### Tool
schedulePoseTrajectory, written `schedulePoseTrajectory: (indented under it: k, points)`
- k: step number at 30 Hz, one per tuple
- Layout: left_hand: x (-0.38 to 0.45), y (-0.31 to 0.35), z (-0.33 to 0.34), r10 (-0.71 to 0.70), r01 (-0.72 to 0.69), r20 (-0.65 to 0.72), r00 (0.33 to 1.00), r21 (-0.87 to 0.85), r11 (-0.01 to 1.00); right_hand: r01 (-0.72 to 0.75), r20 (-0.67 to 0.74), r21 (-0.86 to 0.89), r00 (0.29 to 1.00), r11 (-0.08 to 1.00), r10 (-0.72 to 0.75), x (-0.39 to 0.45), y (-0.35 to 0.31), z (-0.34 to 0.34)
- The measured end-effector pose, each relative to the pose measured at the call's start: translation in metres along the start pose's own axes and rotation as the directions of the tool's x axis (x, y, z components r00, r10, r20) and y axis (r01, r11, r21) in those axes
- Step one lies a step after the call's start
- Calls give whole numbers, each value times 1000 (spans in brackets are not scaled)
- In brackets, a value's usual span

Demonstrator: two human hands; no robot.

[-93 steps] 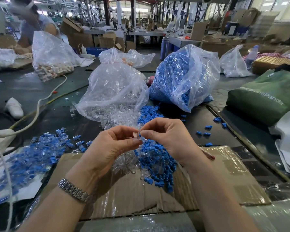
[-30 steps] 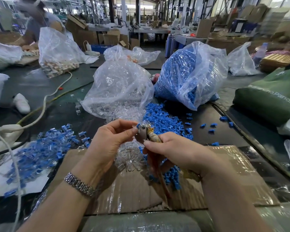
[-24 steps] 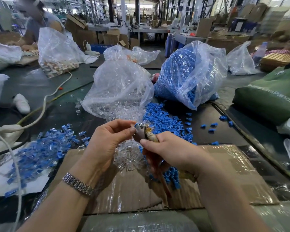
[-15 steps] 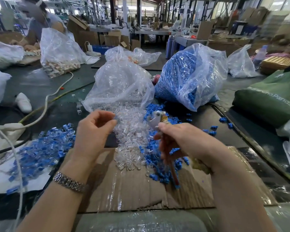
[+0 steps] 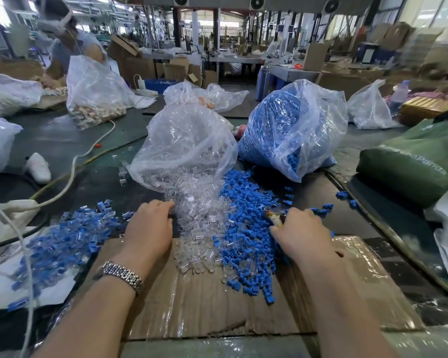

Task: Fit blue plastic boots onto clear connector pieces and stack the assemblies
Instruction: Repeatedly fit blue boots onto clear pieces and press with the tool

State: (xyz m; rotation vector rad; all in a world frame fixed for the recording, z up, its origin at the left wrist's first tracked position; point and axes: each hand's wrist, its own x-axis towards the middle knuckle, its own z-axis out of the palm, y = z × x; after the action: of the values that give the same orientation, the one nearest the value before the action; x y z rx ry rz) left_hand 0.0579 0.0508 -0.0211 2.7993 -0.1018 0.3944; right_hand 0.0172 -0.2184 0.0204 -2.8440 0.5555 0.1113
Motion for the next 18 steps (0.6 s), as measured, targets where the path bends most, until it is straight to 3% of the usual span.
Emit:
schedulePoseTrajectory:
  k: [8,12,15,18]
  points:
    - [-10,10,-1,64,-73,-53,997,-188,980,-3,-52,-41,999,999,1,-3,-7,4]
    - [-14,14,-7,64,-83,-66,996,-349,933,205,-189,10,962,979,-199,-3,-17,-5]
    - [-15,17,-14,32,-53,-53,998,-461,886,315,-11,51,949,948,-315,-2,-30,-13]
    - [-19,24,-16,21,-40,-41,999,-547,836,354,78,13,932,935,-354,3,-41,-15]
